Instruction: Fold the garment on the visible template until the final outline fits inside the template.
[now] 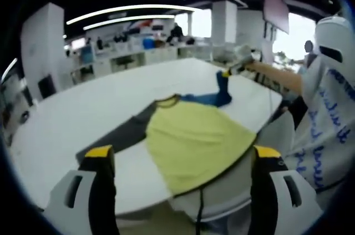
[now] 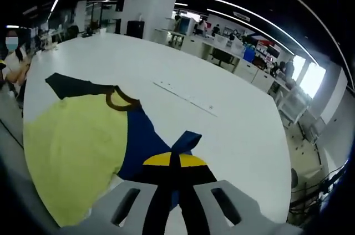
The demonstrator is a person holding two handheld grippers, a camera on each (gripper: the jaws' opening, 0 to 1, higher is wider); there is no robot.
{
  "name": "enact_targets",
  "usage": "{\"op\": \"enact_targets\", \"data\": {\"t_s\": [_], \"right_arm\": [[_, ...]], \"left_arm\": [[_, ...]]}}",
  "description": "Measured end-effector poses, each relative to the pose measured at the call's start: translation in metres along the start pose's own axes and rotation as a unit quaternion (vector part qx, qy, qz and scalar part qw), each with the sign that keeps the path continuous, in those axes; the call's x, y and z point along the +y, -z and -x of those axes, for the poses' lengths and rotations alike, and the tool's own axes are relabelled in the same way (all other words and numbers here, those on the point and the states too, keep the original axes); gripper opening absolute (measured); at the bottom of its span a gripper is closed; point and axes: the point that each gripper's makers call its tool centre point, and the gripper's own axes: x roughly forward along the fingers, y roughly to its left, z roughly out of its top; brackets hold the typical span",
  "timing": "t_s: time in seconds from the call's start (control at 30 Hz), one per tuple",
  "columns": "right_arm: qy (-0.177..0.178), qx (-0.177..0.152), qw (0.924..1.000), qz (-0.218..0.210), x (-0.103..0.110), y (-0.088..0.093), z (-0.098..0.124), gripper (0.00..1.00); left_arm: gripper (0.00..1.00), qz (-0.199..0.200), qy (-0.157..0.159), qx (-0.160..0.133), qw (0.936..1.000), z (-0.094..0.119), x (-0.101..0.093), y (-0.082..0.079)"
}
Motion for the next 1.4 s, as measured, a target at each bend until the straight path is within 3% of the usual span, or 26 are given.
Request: {"op": "enact_targets", "data": {"t_s": [0.6,0.77,1.2,1.4], "right_arm": [[-0.042,-0.018,0.9986,0.026,0.036,-0.043,-0.023,0.02],[-0.054,-0.03,0.9978,0.021,0.054,-0.054,-0.017,0.02],[-0.079,-0.04,0.9955,0.033,0.098,-0.073,-0.022,0.02],[-0.091,-0.043,0.9943,0.035,0.104,-0.078,-0.027,0.02]], "left_arm": [[0.99,0.005,-0.009,0.0,0.9999,0.011,0.008,0.004],[0.98,0.001,-0.009,-0.001,1.0,0.011,0.009,0.002],[0.99,0.001,-0.007,0.002,1.0,0.014,0.012,0.005],[0.99,0.007,-0.012,0.003,0.9999,0.016,0.015,0.008]]}}
